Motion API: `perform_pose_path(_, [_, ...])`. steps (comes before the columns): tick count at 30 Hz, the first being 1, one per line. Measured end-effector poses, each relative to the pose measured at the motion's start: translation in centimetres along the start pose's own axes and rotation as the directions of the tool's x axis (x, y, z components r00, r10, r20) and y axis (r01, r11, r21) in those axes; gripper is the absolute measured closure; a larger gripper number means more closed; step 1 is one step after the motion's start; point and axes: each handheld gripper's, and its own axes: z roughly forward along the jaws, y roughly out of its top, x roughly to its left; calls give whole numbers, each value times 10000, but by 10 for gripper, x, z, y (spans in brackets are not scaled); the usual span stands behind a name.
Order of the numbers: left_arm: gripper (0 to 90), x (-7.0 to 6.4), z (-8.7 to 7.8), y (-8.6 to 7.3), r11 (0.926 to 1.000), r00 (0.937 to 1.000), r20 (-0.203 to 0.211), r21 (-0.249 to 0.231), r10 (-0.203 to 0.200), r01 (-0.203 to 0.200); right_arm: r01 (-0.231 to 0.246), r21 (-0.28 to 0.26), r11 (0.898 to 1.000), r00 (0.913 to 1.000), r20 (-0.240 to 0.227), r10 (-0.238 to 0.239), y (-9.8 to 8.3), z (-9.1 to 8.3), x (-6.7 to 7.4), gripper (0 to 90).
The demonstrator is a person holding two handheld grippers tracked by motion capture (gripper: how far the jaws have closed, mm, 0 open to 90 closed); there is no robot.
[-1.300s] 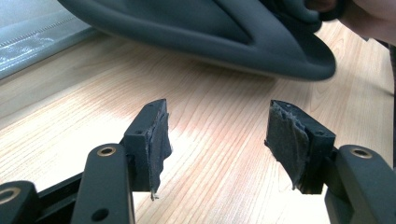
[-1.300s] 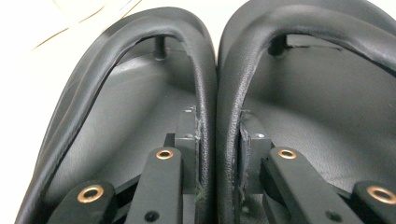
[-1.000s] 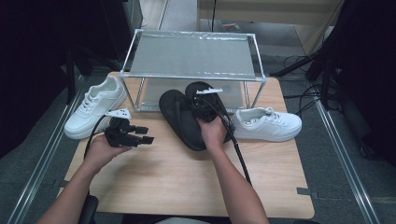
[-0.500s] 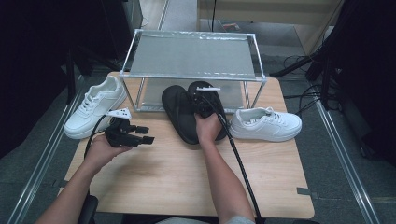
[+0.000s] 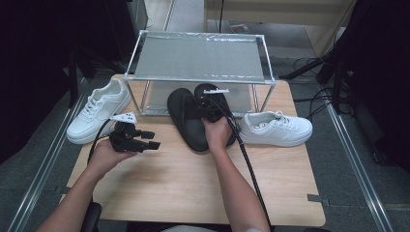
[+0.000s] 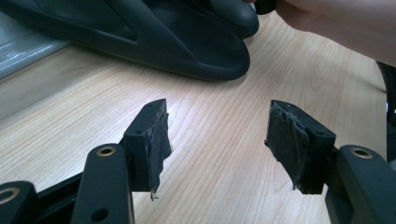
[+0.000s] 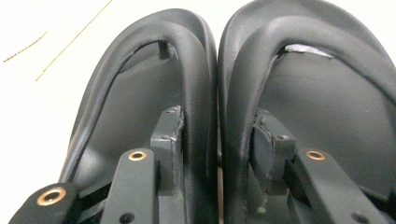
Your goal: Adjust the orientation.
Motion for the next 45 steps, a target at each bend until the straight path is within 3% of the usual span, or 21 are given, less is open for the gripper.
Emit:
perform_pose_path(6, [393,0,0,0,10000,10000,6,28,-6,6,-370,-190,9991,9984,-432,362,0,-17,-5,586])
perform_pose_path(10, [393,1,1,0,10000,10000,-21,53,-18,18,-214,-604,9979,9976,-665,174,-7,-35,1,590])
perform_pose_path(13, [392,0,1,0,9999,10000,-72,118,-19,19,162,-797,9967,9965,-808,-227,-13,-49,10,589])
perform_pose_path(20, [398,0,1,-1,9999,10000,-76,151,-42,43,718,-752,9946,9870,-1384,-817,-34,-74,19,607])
perform_pose_path(23, [435,0,1,-1,9999,10000,-36,163,-32,32,878,-754,9933,9827,-1568,-988,-45,-84,18,620])
perform_pose_path(24, [455,-1,0,0,9998,9998,-205,181,-35,39,939,-711,9930,9821,-1572,-1041,-48,-86,17,622])
perform_pose_path(26, [529,-2,-1,3,9999,9998,-192,-123,-82,80,1085,-672,9918,9812,-1528,-1177,-55,-89,16,638])
perform_pose_path(29, [634,-1,-1,13,9988,9996,-287,-483,4,-18,1215,-568,9910,9808,-1467,-1286,-68,-89,9,663])
perform_pose_path(31, [690,-2,-1,21,9975,9985,-399,-578,383,-406,981,-494,9939,9807,-1651,-1050,-76,-89,5,685])
perform_pose_path(32, [699,-2,0,25,9969,9974,-485,-551,537,-564,921,-486,9946,9794,-1756,-993,-79,-90,3,693])
perform_pose_path(35, [801,-2,2,36,9994,9993,-228,-202,287,-291,854,-518,9950,9769,-1919,-938,-88,-95,0,716])
perform_pose_path(37, [867,-4,5,41,9980,9976,-258,-33,638,-639,894,-499,9947,9742,-2036,-978,-92,-99,-1,726])
perform_pose_path(41, [887,0,12,61,9949,9949,-168,-108,997,-999,1061,-505,9931,9688,-2196,-1147,-100,-104,-3,778])
perform_pose_path(45, [880,4,15,86,9859,9859,-387,-328,1630,-1643,1235,-539,9909,9644,-2289,-1326,-104,-106,-1,864])
